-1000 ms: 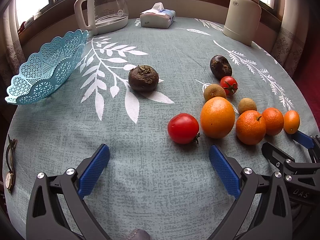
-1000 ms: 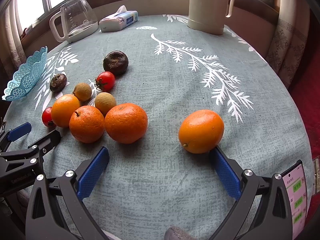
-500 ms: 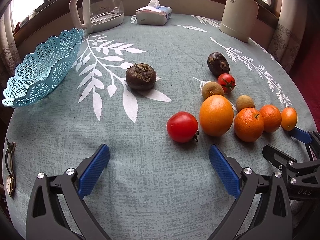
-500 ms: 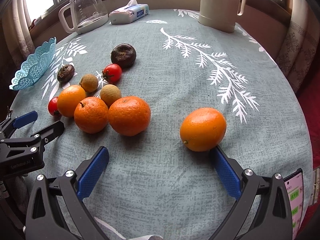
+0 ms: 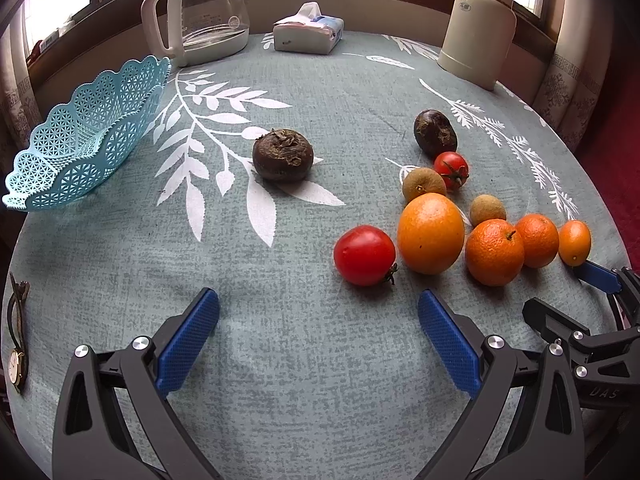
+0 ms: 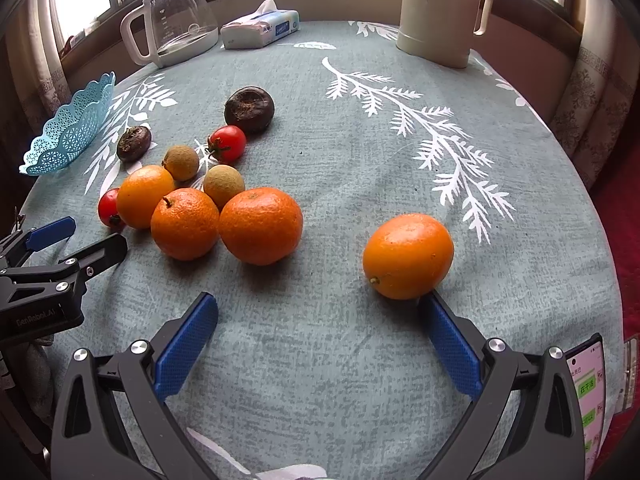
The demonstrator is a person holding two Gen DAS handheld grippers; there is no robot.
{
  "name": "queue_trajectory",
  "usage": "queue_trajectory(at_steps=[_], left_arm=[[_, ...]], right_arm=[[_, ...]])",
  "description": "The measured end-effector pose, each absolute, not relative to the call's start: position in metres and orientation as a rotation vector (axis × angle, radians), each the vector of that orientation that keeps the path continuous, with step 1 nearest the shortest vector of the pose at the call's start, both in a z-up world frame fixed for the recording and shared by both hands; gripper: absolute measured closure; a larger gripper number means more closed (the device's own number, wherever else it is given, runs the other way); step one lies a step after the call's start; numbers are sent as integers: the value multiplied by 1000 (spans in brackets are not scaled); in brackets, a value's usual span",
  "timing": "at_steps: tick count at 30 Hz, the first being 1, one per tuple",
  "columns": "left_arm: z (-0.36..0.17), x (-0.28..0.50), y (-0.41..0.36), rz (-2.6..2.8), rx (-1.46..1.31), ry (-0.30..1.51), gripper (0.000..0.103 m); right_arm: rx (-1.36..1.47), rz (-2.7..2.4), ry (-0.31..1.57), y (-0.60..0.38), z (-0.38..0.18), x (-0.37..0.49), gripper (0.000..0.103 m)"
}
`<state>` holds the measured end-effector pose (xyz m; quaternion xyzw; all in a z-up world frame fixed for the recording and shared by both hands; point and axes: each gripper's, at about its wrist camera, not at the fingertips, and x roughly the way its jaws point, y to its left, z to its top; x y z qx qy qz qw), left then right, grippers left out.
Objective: Organize fruits
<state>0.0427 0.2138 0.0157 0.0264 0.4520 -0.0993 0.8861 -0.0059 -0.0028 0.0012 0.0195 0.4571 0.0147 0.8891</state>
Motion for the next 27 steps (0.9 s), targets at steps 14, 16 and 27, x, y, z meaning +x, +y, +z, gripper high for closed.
queue_trajectory(at_steps=[14, 16, 27], left_arm=[[21, 38, 232, -272, -83, 898, 3], [21, 39, 233, -275, -90, 896, 3], [21, 39, 228, -260, -61, 902, 2]], right_arm=[[44, 12, 948, -2, 3, -6, 5], [55, 18, 943, -4, 4, -8, 5], [145, 60, 919, -11, 12, -7, 5]])
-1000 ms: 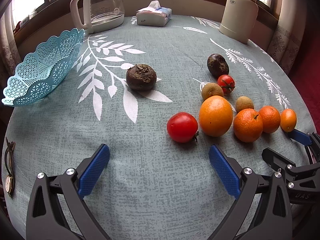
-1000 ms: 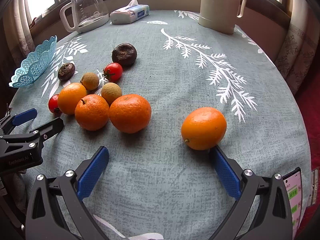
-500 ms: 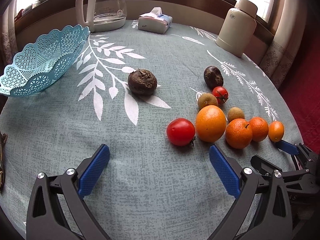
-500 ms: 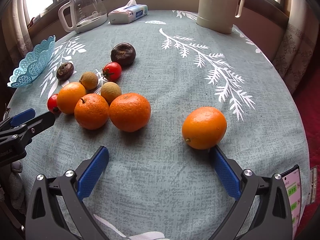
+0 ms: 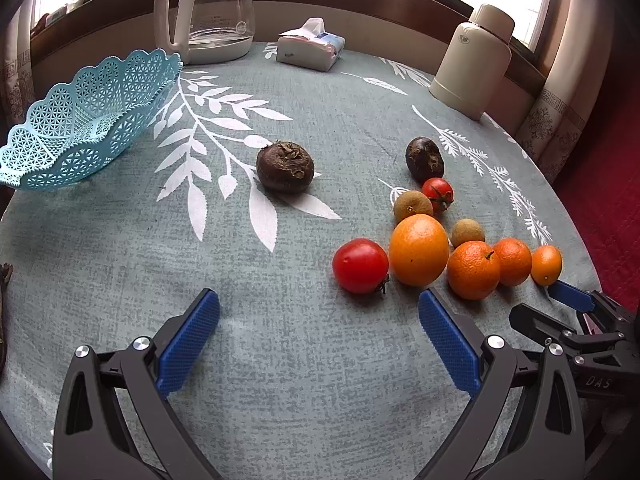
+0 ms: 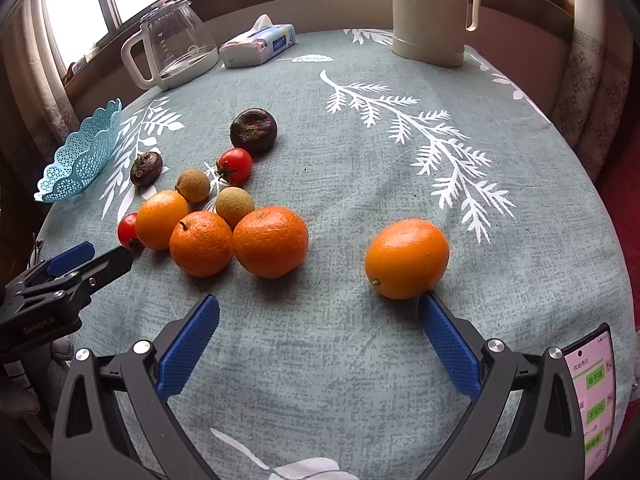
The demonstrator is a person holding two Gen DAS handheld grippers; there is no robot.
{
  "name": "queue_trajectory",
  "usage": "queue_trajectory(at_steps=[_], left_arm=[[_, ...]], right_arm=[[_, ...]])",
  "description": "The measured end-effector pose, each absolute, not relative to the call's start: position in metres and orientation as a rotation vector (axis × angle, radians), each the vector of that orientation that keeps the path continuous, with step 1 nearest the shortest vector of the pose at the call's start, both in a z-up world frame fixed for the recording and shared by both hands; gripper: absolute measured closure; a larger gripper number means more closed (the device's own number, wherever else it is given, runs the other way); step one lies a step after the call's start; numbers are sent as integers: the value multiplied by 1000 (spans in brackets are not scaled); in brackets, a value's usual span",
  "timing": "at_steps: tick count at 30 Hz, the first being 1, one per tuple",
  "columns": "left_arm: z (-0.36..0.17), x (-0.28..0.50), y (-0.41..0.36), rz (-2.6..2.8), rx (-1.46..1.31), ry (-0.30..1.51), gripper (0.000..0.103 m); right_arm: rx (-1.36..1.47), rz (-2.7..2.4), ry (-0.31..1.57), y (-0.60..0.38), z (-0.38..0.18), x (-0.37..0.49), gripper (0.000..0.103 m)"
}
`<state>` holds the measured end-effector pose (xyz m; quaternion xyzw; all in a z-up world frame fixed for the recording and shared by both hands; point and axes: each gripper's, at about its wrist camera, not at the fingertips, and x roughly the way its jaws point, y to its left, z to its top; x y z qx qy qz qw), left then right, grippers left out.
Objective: Organize fruits
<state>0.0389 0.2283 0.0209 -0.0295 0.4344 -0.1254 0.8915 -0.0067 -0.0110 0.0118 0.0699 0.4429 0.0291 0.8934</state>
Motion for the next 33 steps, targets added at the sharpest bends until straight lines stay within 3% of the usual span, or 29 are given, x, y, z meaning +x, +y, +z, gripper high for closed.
queue_trajectory(at_steps=[20, 33], left_arm=[[26, 34, 230, -235, -46, 868, 2], [27, 34, 230, -244, -52, 865, 3]], right_arm=[[135, 73, 813, -7, 27, -8, 5], [228, 0, 854, -42, 17, -9, 25]])
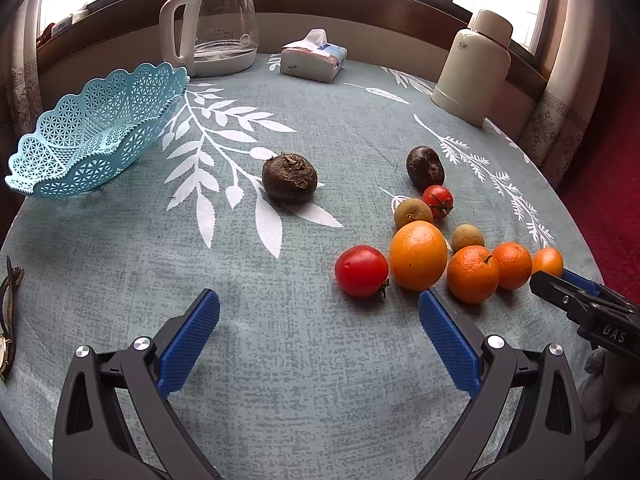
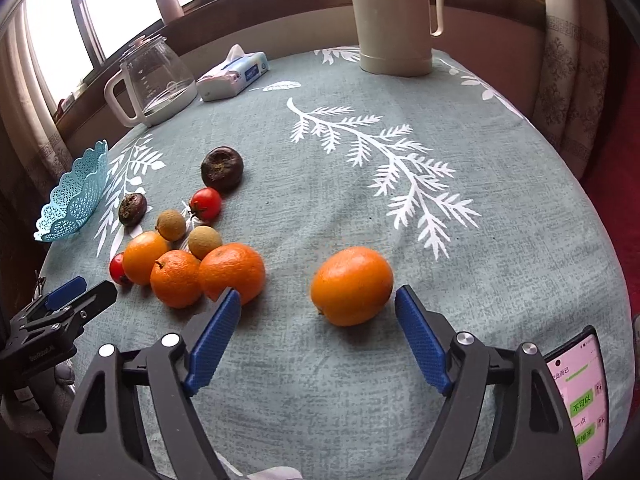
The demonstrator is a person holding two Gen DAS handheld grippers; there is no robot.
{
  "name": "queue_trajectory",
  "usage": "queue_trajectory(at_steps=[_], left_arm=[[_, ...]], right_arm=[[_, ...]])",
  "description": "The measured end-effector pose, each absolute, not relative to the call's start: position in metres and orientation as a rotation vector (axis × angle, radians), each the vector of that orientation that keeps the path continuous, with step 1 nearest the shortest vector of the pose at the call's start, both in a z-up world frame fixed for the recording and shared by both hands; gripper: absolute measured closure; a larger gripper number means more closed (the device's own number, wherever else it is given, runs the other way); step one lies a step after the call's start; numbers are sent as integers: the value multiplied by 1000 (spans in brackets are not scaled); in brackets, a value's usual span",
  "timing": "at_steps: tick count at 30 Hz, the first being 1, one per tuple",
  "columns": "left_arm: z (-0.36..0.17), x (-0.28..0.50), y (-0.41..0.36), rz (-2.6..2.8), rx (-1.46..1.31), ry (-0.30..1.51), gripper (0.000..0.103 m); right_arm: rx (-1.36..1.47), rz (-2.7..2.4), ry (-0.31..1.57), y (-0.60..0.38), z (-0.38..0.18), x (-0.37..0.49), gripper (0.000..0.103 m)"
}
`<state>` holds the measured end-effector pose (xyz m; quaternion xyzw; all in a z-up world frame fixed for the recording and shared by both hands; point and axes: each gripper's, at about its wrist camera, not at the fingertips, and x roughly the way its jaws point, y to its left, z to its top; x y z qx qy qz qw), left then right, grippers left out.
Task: Organize fruits
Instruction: 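Close the right gripper around the large orange, then grasp the red tomato with the left gripper while the right gripper holds the orange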
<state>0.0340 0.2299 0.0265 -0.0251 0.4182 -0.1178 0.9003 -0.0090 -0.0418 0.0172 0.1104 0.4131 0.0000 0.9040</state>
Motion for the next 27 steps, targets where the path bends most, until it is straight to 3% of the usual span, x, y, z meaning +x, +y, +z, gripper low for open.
queue_trajectory(at_steps=[8, 15, 24, 27], left_arm=[[25, 34, 229, -239, -49, 866, 3], [24, 35, 228, -234, -41, 873, 2], [22, 38, 228, -222, -31, 886, 3], [21, 40, 226, -214, -13, 899, 8]], right_arm=[[144, -108, 878, -38, 13, 7, 33], [105, -170, 879, -38, 10, 12, 62], [168, -134, 824, -42, 17, 2, 62], [195, -103, 811, -40, 20, 0, 62]])
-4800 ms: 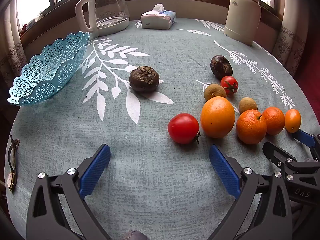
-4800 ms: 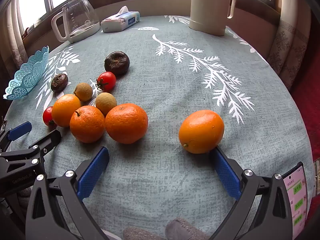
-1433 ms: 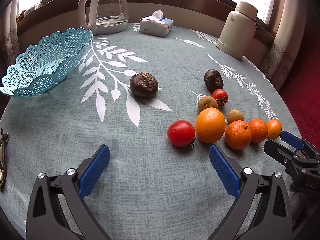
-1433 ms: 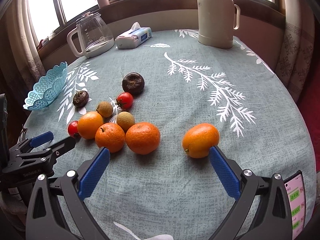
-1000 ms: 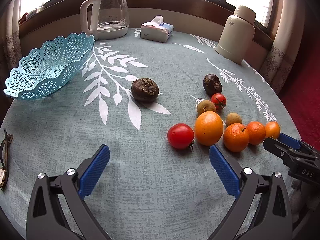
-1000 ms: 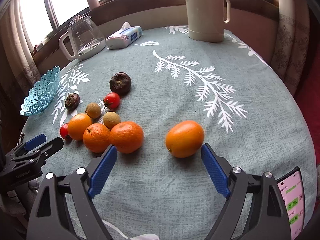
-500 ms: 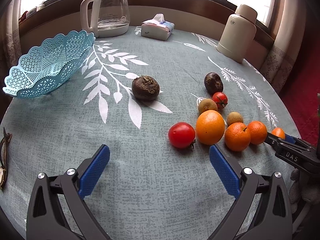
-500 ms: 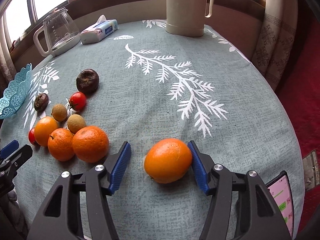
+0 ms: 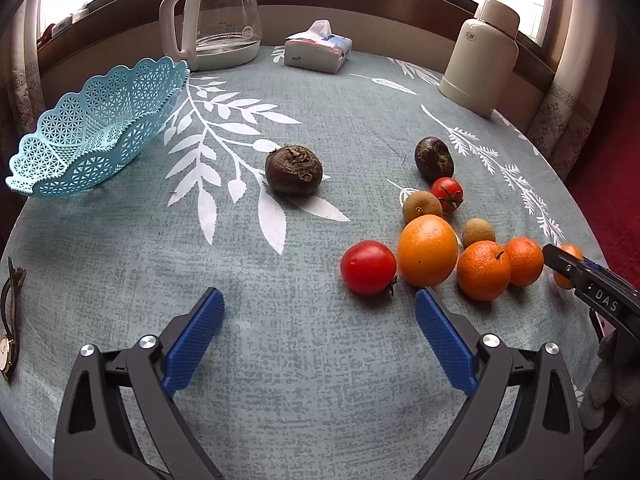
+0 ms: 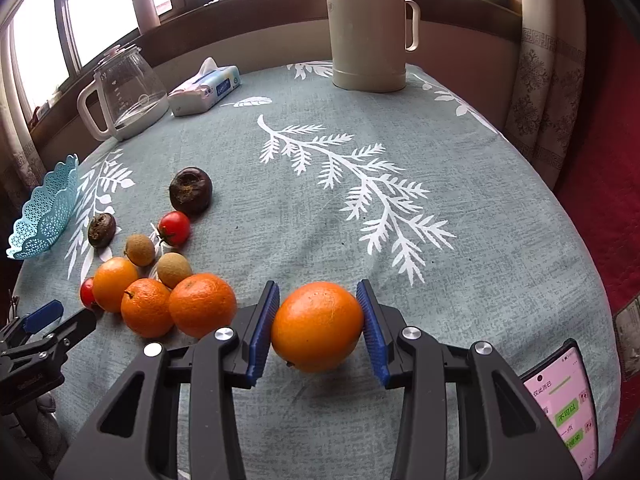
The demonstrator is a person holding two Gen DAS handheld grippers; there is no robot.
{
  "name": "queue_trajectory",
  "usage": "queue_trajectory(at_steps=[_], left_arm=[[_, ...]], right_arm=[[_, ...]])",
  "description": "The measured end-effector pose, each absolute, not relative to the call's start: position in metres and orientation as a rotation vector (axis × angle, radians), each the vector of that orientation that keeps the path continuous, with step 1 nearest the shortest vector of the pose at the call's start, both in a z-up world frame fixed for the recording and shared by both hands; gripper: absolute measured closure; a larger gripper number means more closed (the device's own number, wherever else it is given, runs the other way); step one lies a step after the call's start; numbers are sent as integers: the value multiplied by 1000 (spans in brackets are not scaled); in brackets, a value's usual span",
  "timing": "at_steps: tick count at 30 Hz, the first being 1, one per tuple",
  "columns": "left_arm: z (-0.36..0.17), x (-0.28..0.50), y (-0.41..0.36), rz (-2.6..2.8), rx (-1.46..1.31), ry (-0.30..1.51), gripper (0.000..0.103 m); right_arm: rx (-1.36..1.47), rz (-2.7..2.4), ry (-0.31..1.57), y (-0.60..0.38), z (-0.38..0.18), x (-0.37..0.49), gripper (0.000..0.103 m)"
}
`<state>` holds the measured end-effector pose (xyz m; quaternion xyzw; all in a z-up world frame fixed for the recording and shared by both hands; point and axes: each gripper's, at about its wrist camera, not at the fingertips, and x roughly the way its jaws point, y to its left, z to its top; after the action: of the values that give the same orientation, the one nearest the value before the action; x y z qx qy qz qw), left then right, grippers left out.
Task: Organize fruits
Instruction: 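Grasp the red tomato with the left gripper while the right gripper holds the orange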
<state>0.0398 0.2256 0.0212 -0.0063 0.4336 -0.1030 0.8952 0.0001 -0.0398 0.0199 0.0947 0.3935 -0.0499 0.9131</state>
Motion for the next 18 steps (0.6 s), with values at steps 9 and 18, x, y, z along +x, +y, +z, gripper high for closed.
queue_trajectory(at_steps=[9, 18], left_arm=[[22, 45, 214, -208, 53, 913, 14], [23, 53, 199, -244, 93, 911, 34]], right_arm=[[220, -53, 815, -34, 15, 0, 62], [239, -38, 826, -37, 11, 1, 62]])
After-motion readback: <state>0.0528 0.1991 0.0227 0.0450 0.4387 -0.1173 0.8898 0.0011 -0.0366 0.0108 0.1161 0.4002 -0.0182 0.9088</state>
